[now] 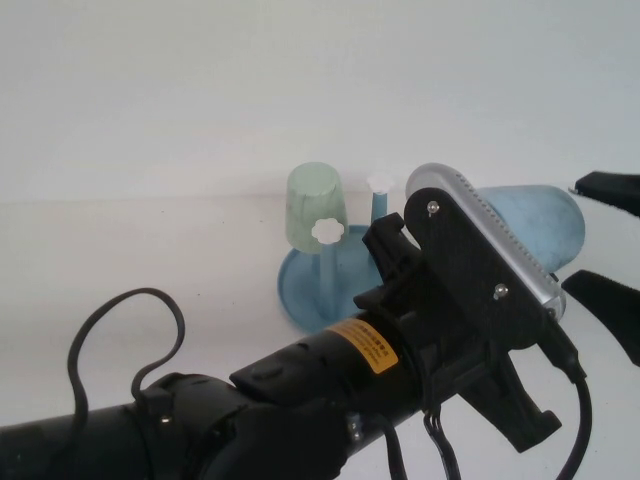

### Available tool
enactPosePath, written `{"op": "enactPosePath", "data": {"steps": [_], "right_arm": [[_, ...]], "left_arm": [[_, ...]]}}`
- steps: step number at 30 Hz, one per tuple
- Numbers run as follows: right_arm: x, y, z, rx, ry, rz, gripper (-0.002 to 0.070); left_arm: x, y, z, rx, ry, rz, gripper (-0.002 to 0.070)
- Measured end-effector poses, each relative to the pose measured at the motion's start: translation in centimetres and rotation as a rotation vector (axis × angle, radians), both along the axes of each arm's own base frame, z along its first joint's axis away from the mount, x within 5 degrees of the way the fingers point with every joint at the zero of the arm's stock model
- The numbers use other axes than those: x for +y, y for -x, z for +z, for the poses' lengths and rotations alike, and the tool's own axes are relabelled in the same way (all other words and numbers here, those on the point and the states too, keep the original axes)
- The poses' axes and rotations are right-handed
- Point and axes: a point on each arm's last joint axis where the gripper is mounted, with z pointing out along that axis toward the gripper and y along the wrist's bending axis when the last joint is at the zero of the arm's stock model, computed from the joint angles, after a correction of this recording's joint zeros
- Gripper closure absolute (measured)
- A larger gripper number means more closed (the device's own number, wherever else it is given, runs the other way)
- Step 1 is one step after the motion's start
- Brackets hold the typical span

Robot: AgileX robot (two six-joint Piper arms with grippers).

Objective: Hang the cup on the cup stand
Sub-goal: Adjust the cup with two arms

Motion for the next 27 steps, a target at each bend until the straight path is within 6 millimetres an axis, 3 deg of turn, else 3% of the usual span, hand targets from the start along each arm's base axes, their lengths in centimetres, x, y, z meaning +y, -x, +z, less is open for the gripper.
{"op": "enactPosePath", "data": {"steps": [7,13,27], "right_arm": [[0.0,-0.2,1.0,-0.009,-0.034,-0.011,0.0003],[0.0,-0.2,1.1,-0.006,-0.041,-0.013,0.0073],[0.0,-0.4,1.0,0.001,-0.038,-0.026,0.0099]], "left_arm": [[-0.2,-0.1,1.0,-0.049,0.033,0.003,0.0664],[-0.4,-0.2,1.8,-0.056,0.050,-0.004,0.0664],[-2.0,0.9,0.6,-0.047,0.026,-0.052,0.0664]]}}
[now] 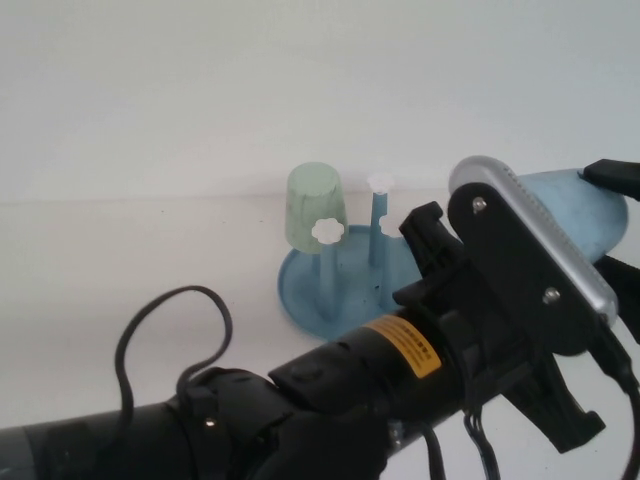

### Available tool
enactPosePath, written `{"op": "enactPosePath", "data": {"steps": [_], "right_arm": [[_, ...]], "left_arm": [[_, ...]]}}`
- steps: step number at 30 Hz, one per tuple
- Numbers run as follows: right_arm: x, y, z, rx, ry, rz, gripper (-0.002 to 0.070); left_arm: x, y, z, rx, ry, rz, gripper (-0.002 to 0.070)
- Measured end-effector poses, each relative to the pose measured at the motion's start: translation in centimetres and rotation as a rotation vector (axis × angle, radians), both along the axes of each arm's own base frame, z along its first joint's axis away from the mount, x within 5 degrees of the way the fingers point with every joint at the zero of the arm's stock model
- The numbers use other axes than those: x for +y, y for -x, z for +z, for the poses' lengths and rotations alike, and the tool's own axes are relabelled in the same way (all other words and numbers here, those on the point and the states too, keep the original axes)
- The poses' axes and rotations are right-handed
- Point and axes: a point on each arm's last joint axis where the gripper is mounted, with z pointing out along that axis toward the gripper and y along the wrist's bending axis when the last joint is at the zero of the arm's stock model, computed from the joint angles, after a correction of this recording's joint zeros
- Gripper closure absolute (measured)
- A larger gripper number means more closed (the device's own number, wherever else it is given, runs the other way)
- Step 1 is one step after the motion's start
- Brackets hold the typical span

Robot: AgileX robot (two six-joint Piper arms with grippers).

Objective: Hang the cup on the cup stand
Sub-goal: Adjust the cup with two arms

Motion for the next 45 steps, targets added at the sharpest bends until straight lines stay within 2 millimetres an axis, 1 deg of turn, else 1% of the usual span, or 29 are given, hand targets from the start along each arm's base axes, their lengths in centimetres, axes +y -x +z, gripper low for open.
{"op": "enactPosePath", "data": {"steps": [3,14,24,30,32,33,35,37,39,41,45], "right_arm": [[0.0,0.0,0.0,0.000,0.003,-0.003,0.0099],[0.0,0.0,-0.1,-0.003,0.012,-0.003,0.0101],[0.0,-0.1,-0.1,-0.003,0.015,-0.002,0.0160],[0.0,-0.1,-0.1,-0.007,0.021,-0.001,0.0168],[0.0,0.0,-0.1,-0.013,0.030,0.004,0.0168],[0.0,0.0,-0.1,-0.017,0.035,0.008,0.0169],[0.1,0.0,-0.1,-0.023,0.039,0.019,0.0169],[0.1,0.1,-0.1,-0.027,0.039,0.024,0.0169],[0.1,0.3,0.1,-0.037,0.037,0.028,0.0169],[0.0,0.4,0.3,-0.054,0.046,0.029,0.0170],[-0.2,0.9,0.8,-0.113,0.084,0.029,0.0170]], "left_arm": [[-0.3,0.2,-0.2,-0.011,0.004,-0.002,0.0664],[-0.4,0.2,-0.3,-0.014,-0.017,-0.015,0.0664],[-0.4,0.3,-0.3,-0.014,-0.022,-0.017,0.0663],[-0.4,0.3,-0.3,-0.016,-0.023,-0.017,0.0652],[-0.4,0.3,-0.4,-0.011,-0.029,-0.021,0.0620],[-0.4,0.4,-0.4,-0.007,-0.034,-0.026,0.0590],[-0.3,0.5,-0.4,0.006,-0.046,-0.038,0.0519],[-0.1,0.7,-0.2,0.022,-0.048,-0.046,0.0431],[-0.1,0.9,-0.1,0.029,-0.046,-0.050,0.0369],[0.1,1.0,0.2,0.030,-0.041,-0.052,0.0333],[0.6,1.4,0.8,0.038,-0.043,-0.071,0.0312]]}}
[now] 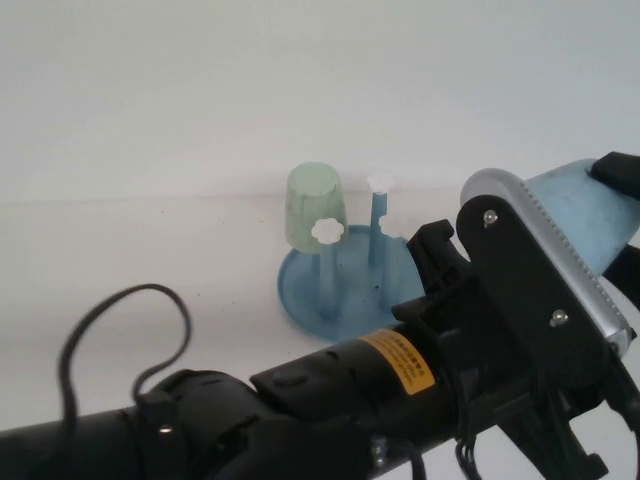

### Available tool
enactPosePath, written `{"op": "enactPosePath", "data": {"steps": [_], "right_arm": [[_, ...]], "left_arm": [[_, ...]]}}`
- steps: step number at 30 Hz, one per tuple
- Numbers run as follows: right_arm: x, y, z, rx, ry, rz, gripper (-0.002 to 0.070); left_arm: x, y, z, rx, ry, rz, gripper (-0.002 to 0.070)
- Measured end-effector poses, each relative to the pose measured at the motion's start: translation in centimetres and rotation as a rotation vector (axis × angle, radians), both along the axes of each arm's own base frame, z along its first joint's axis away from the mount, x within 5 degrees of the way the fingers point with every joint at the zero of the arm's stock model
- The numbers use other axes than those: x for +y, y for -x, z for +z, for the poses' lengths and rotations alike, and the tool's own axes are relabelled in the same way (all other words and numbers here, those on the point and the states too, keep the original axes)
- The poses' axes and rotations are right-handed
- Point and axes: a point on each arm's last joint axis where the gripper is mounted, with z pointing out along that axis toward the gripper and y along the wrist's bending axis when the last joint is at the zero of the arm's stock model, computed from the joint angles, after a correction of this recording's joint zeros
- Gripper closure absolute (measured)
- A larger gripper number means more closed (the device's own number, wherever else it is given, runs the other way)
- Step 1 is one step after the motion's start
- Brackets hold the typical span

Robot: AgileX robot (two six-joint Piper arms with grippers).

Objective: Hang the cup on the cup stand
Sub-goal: Adjust the cup with two arms, then place the cup on the cup holder

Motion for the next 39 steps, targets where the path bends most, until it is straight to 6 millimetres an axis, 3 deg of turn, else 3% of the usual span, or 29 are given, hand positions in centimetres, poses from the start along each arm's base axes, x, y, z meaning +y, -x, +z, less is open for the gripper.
{"op": "enactPosePath", "data": {"steps": [12,21,26,33,39], "right_arm": [[-1.4,1.6,1.8,-0.184,0.117,-0.075,0.0171],[-3.6,2.4,2.8,-0.317,0.318,-0.256,0.0171],[-4.6,2.4,2.8,-0.396,0.551,-0.332,0.0171],[-5.1,2.3,2.7,-0.548,0.974,-0.297,0.0171],[-5.6,2.3,2.6,-0.583,1.176,-0.296,0.0171]], "left_arm": [[2.7,1.4,3.6,-0.019,0.073,-0.034,0.0307],[3.4,2.5,3.6,0.052,0.015,-0.103,0.0321],[3.4,3.1,2.7,0.111,-0.071,-0.164,0.0403],[3.5,3.3,2.3,0.058,-0.140,-0.194,0.0607],[4.8,0.0,1.9,0.121,-0.146,-0.069,0.0669]]}}
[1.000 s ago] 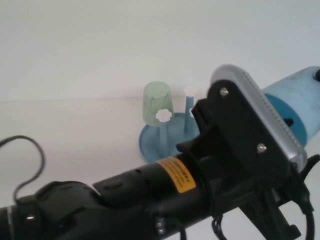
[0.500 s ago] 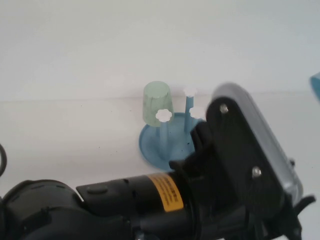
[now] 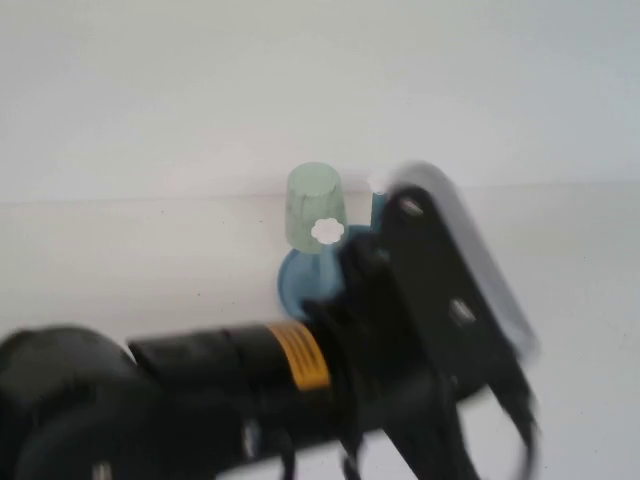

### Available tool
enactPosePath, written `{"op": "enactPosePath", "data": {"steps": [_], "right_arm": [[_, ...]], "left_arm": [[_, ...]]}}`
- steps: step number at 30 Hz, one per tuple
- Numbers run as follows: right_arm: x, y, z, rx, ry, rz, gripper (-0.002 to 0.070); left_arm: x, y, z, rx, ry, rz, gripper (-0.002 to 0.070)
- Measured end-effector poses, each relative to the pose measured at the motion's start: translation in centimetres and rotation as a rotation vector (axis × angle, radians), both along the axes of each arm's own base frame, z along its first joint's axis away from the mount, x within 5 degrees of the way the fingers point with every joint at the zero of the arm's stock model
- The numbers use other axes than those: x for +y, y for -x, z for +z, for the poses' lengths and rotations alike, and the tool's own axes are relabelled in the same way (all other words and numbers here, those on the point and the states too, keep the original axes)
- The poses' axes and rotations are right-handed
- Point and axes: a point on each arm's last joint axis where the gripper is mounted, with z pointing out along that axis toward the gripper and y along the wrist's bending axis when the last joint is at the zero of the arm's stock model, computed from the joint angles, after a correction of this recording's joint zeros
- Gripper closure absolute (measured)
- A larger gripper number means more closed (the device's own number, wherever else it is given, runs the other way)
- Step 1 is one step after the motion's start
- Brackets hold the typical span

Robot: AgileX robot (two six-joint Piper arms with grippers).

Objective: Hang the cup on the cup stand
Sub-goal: Place the cup on the cup holder

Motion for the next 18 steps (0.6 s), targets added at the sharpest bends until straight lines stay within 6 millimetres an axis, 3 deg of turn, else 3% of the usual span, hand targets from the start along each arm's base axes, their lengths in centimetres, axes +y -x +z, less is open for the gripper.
{"op": "enactPosePath", "data": {"steps": [10,15,18], "right_arm": [[0.1,0.0,0.0,-0.015,0.094,0.020,0.0171],[2.1,0.0,0.1,-0.077,0.214,0.235,0.0171],[3.3,-0.8,-0.7,-0.057,0.231,0.335,0.0171]], "left_arm": [[5.9,-7.7,-1.5,0.186,-0.041,0.349,0.0674],[9.4,-10.1,-1.8,0.300,-0.005,0.527,0.0674],[11.1,-10.2,-1.7,0.340,-0.021,0.562,0.0675]]}}
